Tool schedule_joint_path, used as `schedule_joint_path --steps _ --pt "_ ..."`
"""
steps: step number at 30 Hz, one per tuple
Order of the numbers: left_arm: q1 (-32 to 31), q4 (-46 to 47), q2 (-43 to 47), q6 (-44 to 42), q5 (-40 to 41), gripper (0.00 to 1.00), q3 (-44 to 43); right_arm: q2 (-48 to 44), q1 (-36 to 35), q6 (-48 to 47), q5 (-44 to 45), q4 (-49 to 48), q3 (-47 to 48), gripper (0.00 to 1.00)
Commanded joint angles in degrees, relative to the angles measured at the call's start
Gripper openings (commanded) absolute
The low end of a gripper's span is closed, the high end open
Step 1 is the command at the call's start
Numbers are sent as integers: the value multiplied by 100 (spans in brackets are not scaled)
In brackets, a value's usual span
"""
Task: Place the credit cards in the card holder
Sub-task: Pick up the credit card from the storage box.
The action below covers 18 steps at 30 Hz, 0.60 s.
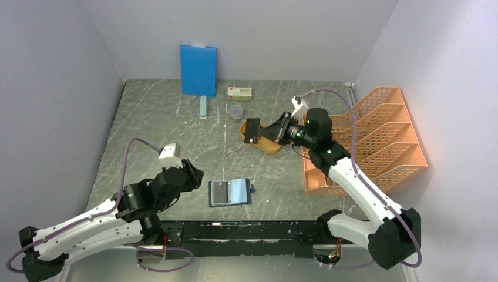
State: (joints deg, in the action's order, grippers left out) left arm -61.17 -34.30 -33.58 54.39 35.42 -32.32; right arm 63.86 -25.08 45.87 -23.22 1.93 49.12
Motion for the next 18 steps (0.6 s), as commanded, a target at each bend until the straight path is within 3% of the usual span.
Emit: schedule_joint_path --steps 1,7,12,18 --pt "17 422 75 -526 -194 48 -154 -511 23 -1026 -1789 15 -243 0" --pt "17 1098 235 -851 -742 50 -41 -1285 23 -953 -2354 -240 -766 0" --pt "16 1963 701 -1028 -1239 58 137 -1456 29 -361 -2598 -968 -1208 0" --pt "14 3314 789 -1458 -2385 68 197 -1439 7 183 -2827 -1654 -1298 0"
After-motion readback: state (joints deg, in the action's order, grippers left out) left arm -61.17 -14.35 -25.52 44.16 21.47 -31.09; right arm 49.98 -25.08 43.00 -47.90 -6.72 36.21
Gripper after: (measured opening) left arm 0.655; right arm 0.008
